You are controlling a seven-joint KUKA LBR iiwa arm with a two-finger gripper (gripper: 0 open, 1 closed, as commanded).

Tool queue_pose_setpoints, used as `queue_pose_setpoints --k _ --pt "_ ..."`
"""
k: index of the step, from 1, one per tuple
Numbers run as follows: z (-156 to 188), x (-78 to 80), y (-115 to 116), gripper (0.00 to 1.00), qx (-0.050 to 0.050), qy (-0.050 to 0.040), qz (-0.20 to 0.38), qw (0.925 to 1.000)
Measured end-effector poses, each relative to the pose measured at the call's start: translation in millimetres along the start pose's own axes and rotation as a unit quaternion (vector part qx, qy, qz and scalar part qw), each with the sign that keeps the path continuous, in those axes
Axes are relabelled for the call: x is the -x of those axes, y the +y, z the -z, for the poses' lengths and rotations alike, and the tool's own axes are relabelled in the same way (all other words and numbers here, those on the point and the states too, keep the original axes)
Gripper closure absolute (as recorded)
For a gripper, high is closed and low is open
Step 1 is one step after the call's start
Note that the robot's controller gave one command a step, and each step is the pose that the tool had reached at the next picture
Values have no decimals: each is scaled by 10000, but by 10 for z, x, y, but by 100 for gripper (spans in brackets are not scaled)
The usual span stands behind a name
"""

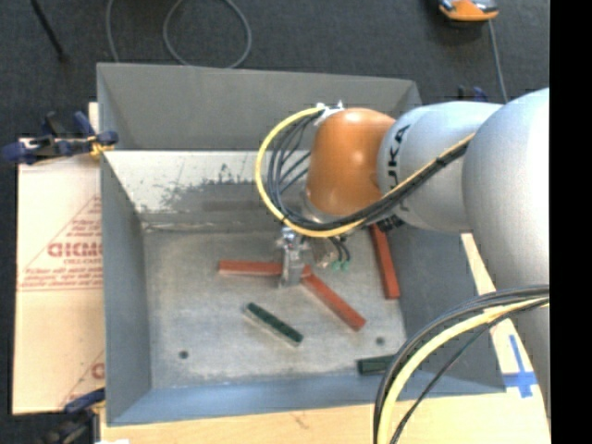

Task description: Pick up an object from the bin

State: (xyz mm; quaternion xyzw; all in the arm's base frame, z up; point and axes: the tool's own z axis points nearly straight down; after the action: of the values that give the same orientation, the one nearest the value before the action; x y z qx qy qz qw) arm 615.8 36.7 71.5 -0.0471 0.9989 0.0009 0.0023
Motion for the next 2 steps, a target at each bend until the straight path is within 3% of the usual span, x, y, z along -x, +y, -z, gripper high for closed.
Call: queue_pose_setpoints --k 1,2 --pt "867 328 163 100 -13 -28 1324 9912" --pt "1793 344 426 100 -13 -31 3960 9182"
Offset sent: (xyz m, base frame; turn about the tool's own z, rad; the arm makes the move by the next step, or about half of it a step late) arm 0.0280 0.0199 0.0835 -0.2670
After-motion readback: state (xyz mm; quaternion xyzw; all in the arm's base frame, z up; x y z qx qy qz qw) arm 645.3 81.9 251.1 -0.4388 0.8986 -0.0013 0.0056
